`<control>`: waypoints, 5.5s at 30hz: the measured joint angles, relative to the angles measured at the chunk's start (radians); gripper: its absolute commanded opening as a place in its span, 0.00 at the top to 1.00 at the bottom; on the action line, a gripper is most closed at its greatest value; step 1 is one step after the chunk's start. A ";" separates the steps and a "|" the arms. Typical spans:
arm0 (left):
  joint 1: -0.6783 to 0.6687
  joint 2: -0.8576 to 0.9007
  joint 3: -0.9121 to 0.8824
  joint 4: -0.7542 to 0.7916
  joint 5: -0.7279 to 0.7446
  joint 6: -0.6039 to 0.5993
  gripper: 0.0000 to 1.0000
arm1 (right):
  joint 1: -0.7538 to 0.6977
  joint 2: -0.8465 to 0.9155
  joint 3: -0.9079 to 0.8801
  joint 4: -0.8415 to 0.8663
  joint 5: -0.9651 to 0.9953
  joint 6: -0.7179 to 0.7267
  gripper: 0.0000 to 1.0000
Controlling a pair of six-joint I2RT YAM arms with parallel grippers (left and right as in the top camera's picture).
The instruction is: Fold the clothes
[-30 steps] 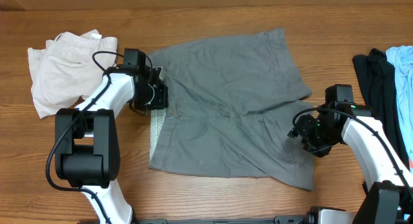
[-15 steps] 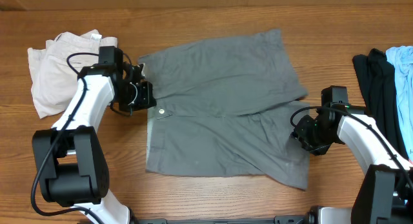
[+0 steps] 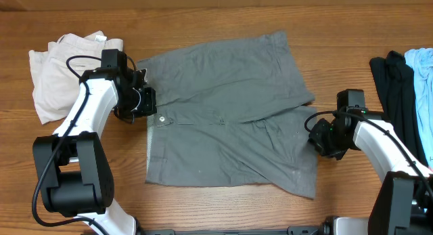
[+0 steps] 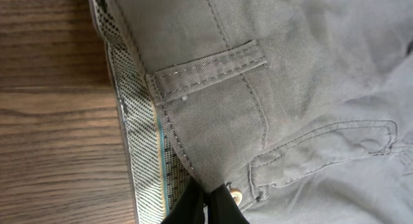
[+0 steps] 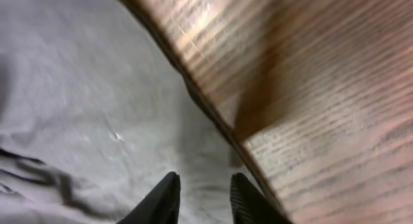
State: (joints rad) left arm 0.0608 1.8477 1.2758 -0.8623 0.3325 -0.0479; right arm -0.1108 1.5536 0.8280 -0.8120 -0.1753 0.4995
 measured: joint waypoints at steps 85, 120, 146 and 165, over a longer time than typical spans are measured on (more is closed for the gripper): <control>0.000 0.000 0.023 0.021 0.211 0.000 0.96 | -0.156 0.105 -0.093 0.342 -0.298 -0.133 0.96; 0.000 0.000 0.023 0.024 0.211 0.006 0.96 | -0.067 0.105 0.003 0.233 -0.274 -0.126 0.96; 0.043 0.000 0.090 -0.093 0.171 0.007 0.96 | -0.106 0.199 0.036 0.244 -0.246 -0.025 0.96; 0.090 0.000 0.113 -0.143 -0.078 0.026 0.00 | -0.111 0.202 0.044 0.230 -0.262 -0.012 0.81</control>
State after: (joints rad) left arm 0.1513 1.8477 1.3884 -1.0058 0.2546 -0.0223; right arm -0.2218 1.7554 0.8722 -0.5816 -0.4370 0.4877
